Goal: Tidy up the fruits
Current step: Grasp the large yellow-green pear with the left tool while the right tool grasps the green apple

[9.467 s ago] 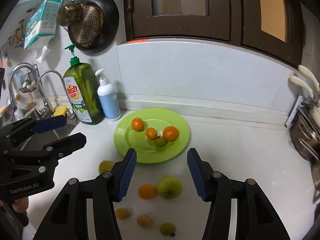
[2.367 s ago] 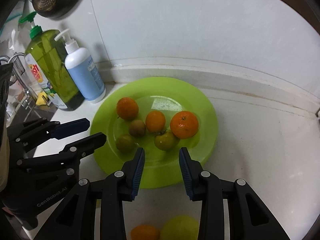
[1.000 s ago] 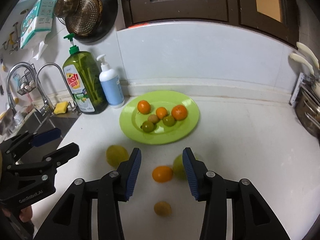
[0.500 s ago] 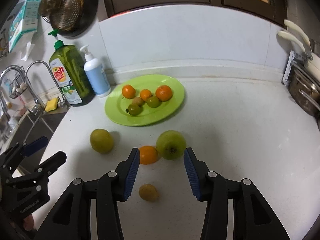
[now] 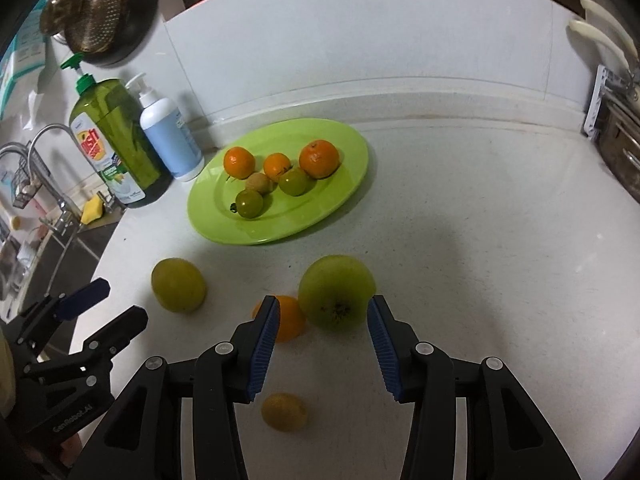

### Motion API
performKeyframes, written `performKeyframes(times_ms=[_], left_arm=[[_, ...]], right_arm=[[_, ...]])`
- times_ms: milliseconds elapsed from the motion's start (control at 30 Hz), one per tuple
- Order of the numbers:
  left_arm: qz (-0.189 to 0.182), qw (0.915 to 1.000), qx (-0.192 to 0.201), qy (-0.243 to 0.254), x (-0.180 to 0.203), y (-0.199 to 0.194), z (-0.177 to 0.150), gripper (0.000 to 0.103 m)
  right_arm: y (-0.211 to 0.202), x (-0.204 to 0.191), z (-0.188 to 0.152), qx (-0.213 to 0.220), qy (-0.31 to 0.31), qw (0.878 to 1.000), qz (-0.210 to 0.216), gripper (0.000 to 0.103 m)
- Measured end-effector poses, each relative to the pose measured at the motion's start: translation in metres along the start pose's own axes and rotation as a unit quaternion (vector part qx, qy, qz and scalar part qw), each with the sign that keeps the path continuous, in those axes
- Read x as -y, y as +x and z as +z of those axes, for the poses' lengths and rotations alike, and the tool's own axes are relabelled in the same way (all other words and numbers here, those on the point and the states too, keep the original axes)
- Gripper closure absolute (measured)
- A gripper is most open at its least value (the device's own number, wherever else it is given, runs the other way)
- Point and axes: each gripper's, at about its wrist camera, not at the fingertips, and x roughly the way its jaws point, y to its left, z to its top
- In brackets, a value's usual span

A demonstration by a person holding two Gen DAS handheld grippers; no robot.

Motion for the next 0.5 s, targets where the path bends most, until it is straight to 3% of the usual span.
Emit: performKeyframes(times_ms=[500], left_arm=[[-0.018,0.9994,-0.025,-0.019,-0.001,0.03,0.011,0.042]], right_arm=[[0.022,0.009,0.01,-0.012,0.022,1.0,-0.002,0.056]])
